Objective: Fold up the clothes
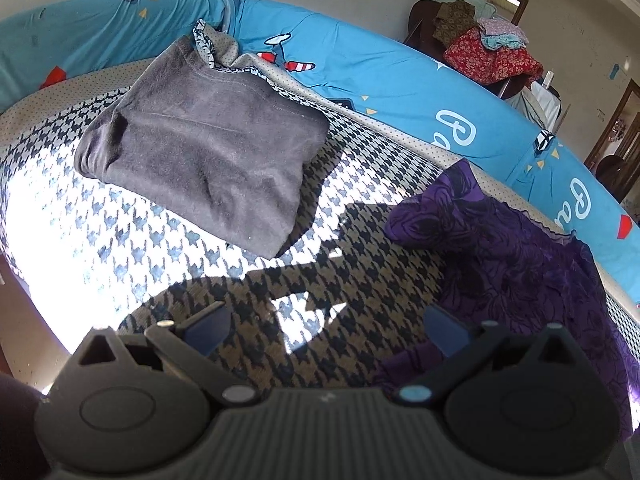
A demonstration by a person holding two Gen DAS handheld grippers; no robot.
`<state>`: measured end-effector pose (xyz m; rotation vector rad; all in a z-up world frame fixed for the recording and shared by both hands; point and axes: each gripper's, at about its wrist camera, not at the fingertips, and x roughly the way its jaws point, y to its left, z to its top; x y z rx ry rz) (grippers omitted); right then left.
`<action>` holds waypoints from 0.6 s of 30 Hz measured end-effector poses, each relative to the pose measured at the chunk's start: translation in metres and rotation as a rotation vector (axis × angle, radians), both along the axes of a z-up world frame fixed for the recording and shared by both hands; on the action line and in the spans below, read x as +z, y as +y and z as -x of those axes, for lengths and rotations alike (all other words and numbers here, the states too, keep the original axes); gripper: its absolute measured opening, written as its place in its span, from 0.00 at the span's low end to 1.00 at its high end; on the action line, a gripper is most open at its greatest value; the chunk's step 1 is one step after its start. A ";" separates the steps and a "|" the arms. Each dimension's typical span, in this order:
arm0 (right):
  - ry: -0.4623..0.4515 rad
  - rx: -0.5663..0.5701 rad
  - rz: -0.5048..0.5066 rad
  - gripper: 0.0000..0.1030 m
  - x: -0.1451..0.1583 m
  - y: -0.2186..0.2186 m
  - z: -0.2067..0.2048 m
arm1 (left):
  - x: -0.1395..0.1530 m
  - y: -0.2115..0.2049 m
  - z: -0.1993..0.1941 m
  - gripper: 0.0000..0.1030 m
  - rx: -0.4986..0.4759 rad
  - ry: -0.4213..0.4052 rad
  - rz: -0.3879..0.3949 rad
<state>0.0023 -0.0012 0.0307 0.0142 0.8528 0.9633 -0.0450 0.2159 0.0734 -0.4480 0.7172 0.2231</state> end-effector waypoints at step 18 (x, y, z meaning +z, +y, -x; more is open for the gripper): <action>-1.236 0.330 0.643 0.06 0.028 0.009 0.164 | 0.001 -0.012 0.005 1.00 -0.107 -0.021 0.034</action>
